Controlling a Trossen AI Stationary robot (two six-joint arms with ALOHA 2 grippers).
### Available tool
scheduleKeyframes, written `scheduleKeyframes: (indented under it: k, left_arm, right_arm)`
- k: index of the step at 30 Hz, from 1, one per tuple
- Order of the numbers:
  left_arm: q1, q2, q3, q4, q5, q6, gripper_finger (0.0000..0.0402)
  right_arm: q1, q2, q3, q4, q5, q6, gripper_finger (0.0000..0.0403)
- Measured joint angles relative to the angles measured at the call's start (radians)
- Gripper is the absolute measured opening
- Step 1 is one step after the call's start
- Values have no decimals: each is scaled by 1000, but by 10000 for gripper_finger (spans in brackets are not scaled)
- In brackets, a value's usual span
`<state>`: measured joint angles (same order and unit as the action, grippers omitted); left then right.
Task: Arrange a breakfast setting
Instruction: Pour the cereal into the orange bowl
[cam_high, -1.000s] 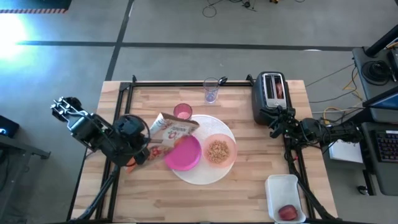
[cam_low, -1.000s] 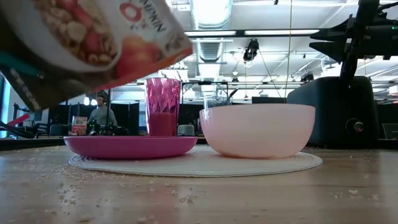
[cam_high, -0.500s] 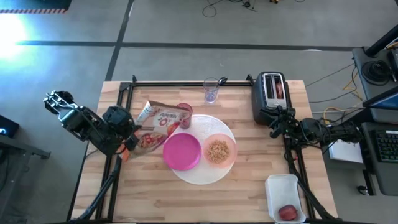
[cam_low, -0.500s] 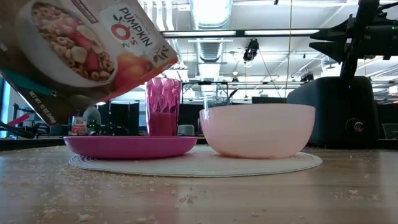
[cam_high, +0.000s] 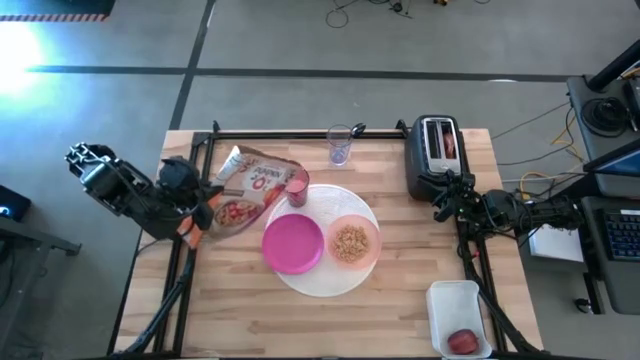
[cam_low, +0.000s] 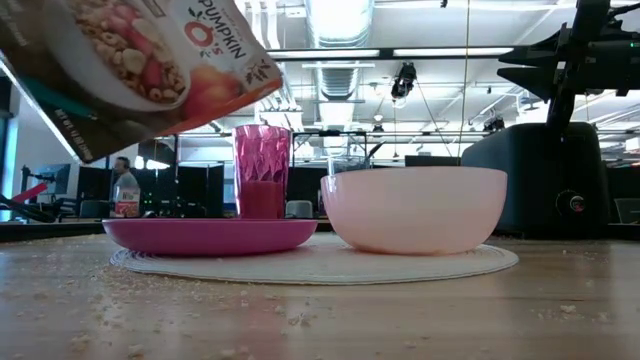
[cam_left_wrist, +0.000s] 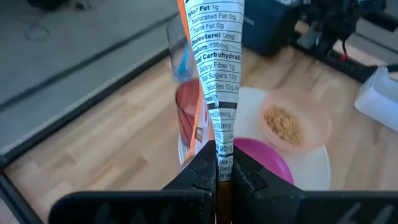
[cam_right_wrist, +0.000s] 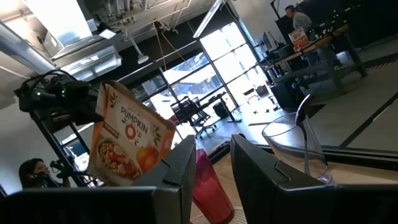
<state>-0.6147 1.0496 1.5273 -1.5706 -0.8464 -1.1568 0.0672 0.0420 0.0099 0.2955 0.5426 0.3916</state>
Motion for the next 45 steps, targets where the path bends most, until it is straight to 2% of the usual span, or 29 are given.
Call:
scheduleKeyframes:
  k: [6, 17, 23, 32, 45]
  left_arm:
    - [0, -22, 1, 0, -91, 39, 0]
    - [2, -37, -42, 1, -396, 89, 0]
    - [33, -47, -149, 1, -536, 34, 0]
    - [150, -86, -377, 5, -716, -168, 0]
    - [409, -89, -681, 87, -725, -486, 0]
  right_arm:
    - [0, 0, 0, 0, 0, 0, 91]
    - [0, 0, 0, 0, 0, 0, 91]
    - [0, 0, 0, 0, 0, 0, 91]
    - [0, 0, 0, 0, 0, 0, 91]
    - [0, 0, 0, 0, 0, 0, 91]
